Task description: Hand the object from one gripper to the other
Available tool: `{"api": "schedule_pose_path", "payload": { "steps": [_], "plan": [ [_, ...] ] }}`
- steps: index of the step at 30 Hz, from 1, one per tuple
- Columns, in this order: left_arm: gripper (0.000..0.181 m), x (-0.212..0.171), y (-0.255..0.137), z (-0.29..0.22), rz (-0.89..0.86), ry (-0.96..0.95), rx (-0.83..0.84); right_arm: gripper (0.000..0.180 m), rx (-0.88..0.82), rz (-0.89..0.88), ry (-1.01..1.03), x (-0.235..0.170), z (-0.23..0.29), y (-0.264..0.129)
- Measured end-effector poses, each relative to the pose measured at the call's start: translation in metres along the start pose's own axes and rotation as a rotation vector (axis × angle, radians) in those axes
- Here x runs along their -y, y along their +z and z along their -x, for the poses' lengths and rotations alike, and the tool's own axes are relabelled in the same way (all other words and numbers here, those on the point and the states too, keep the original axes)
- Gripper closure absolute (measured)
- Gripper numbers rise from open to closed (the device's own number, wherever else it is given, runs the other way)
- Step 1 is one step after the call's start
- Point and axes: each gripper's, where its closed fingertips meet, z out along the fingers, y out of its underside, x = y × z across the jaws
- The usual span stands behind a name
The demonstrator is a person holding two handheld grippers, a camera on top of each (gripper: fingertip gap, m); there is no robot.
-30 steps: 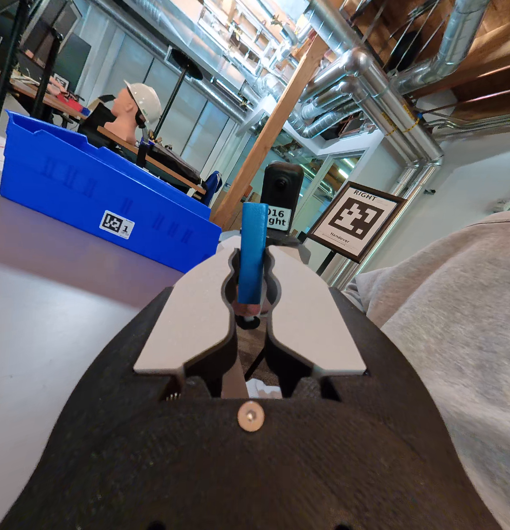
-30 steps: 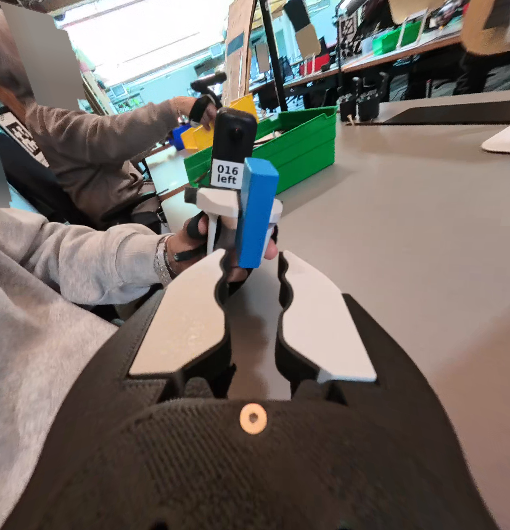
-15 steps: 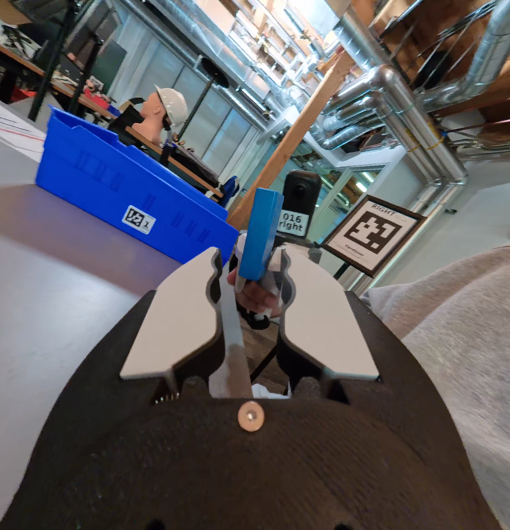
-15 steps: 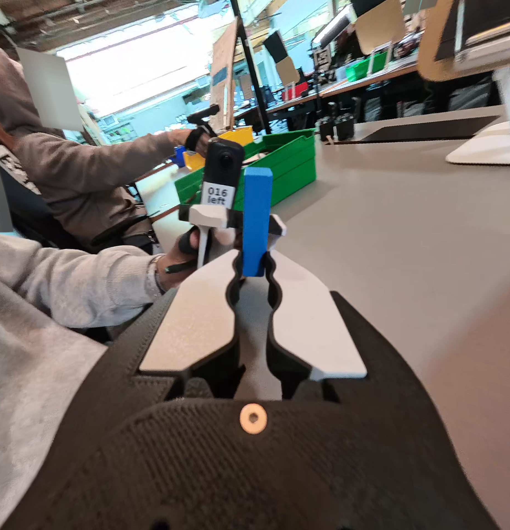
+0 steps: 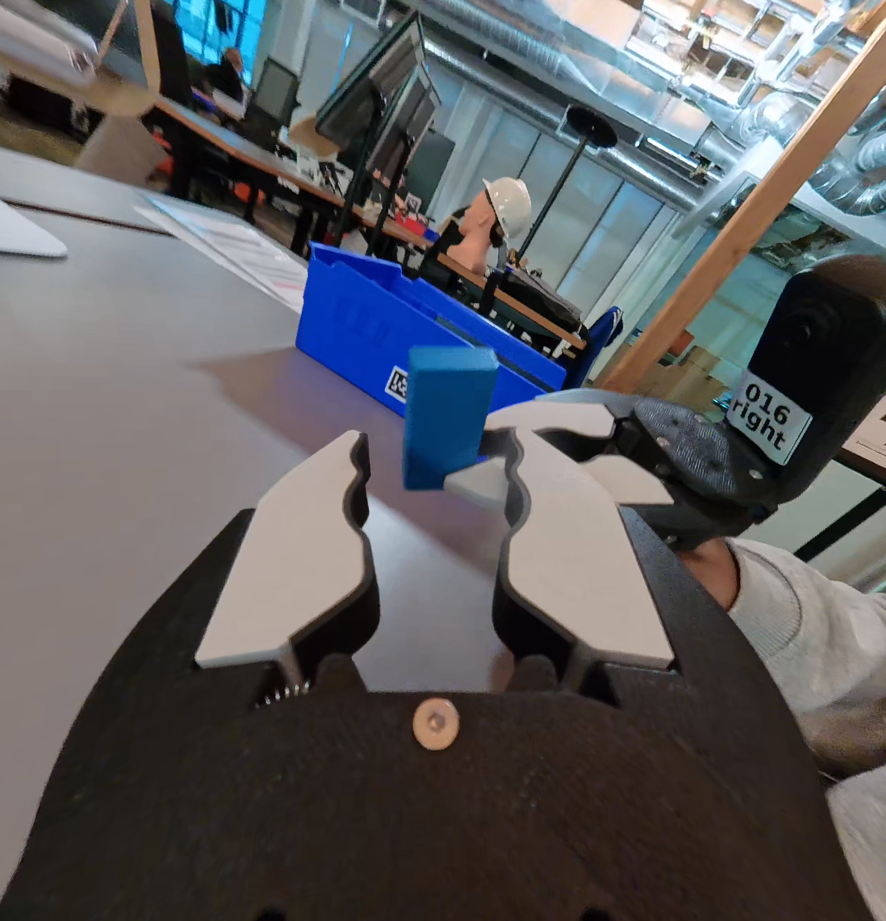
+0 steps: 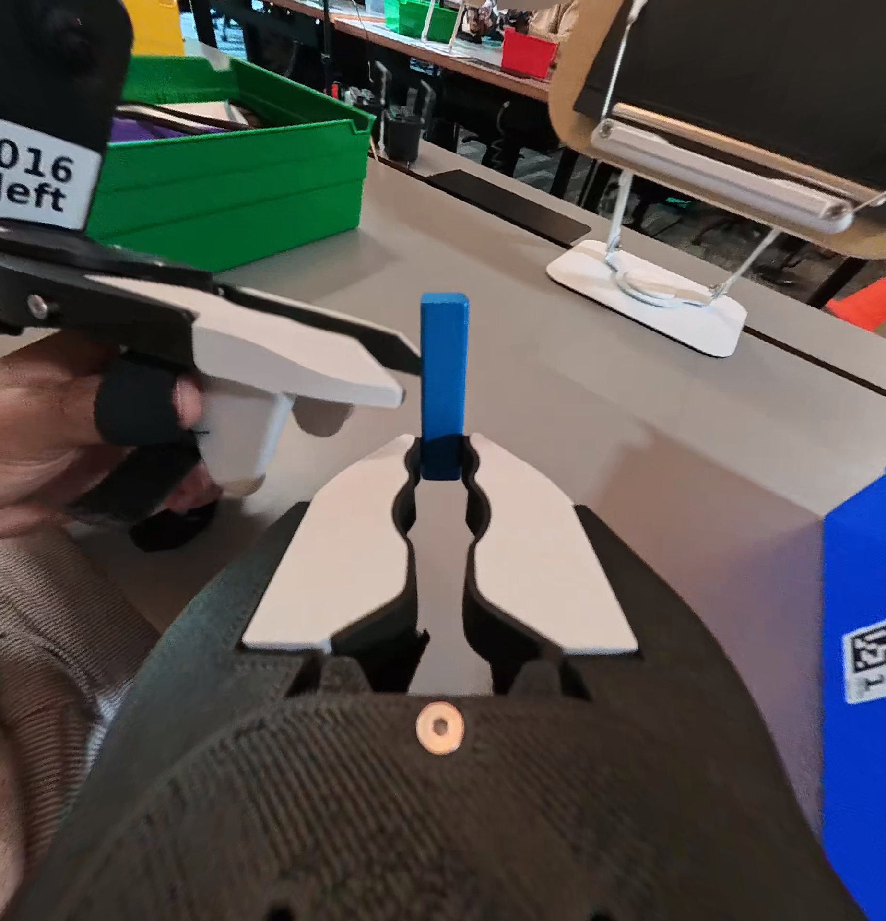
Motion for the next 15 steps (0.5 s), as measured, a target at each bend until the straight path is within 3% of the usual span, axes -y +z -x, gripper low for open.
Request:
{"api": "schedule_pose_path", "payload": {
  "steps": [1, 5, 9, 12, 15],
  "plan": [
    [0.129, 0.004, -0.002, -0.002, -0.02, 0.016, 0.003, 0.164, 0.007, 0.002, 0.008, 0.0, 0.004, 0.001],
    [0.145, 0.011, -0.006, -0.003, -0.059, 0.03, 0.016, 0.162, 0.05, 0.006, 0.014, -0.001, 0.021, 0.005],
    [0.147, 0.008, -0.006, 0.003, -0.036, 0.011, 0.021, 0.154, 0.079, 0.02, -0.075, -0.005, 0.031, 0.007],
    [0.147, 0.009, -0.006, 0.0, -0.028, 0.007, -0.031, 0.127, 0.106, 0.016, -0.123, -0.007, 0.032, 0.007],
    [0.147, 0.014, -0.009, -0.006, -0.024, 0.006, -0.123, 0.115, 0.161, -0.031, -0.064, -0.004, 0.029, 0.003]
  ]
}}
